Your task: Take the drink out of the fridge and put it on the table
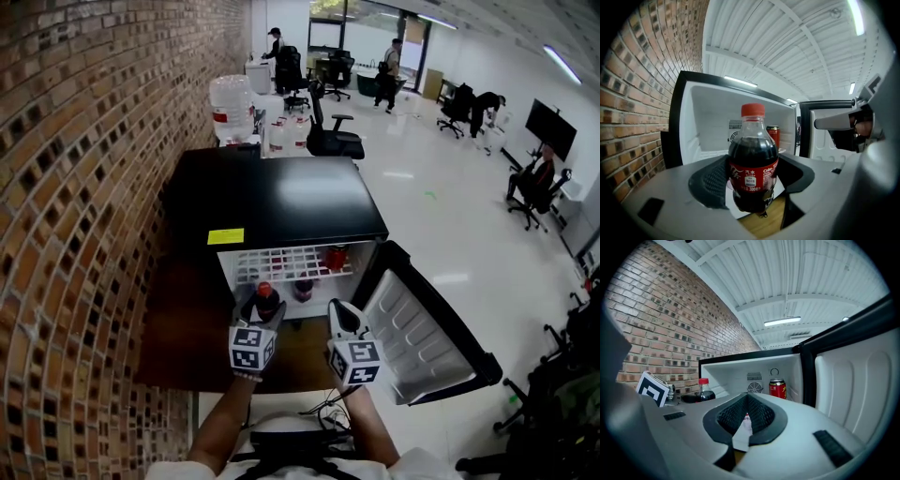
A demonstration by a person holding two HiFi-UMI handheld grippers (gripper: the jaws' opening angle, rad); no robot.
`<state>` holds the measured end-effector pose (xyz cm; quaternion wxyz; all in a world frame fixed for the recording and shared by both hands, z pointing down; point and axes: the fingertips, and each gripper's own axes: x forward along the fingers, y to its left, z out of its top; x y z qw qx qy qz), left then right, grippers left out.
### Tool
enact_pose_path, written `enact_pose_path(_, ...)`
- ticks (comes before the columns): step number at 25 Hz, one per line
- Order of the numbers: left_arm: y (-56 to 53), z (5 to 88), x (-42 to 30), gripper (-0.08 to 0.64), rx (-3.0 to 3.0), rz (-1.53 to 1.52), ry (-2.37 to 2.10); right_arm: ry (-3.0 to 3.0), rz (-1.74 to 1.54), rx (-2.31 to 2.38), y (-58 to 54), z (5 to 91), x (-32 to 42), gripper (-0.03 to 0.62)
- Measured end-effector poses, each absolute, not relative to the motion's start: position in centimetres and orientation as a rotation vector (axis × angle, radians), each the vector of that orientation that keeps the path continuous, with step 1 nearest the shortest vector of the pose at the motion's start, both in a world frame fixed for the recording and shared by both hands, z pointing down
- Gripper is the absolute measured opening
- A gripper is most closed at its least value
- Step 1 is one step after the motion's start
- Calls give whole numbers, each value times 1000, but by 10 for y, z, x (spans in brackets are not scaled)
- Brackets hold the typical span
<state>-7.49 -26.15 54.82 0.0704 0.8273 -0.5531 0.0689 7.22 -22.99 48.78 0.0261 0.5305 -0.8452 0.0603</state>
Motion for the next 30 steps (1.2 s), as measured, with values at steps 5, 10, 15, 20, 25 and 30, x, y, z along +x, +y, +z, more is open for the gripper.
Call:
enact_pose_path(5,-250,581,-94,301,2422,238,-1685,-2613,196,1614,-232,494,66,15)
enact_pose_path(10,-240,609,-117,301,2357,257,-1717,-2612,214,1595,-234,502,60,14)
enact_pose_path(15,-235,626,-139,301,2300,272,-1754,-2612,223,1579,-235,506,55,14)
enact_pose_path(20,-232,642,-156,301,2253,283,-1783,-2611,223,1578,-237,509,55,15)
enact_pose_path(25,-226,656,-170,301,2198,283,-1798,-2611,223,1553,-239,511,49,15)
enact_pose_path(30,-221,664,-180,301,2164,281,-1816,-2611,217,1549,-240,511,47,15)
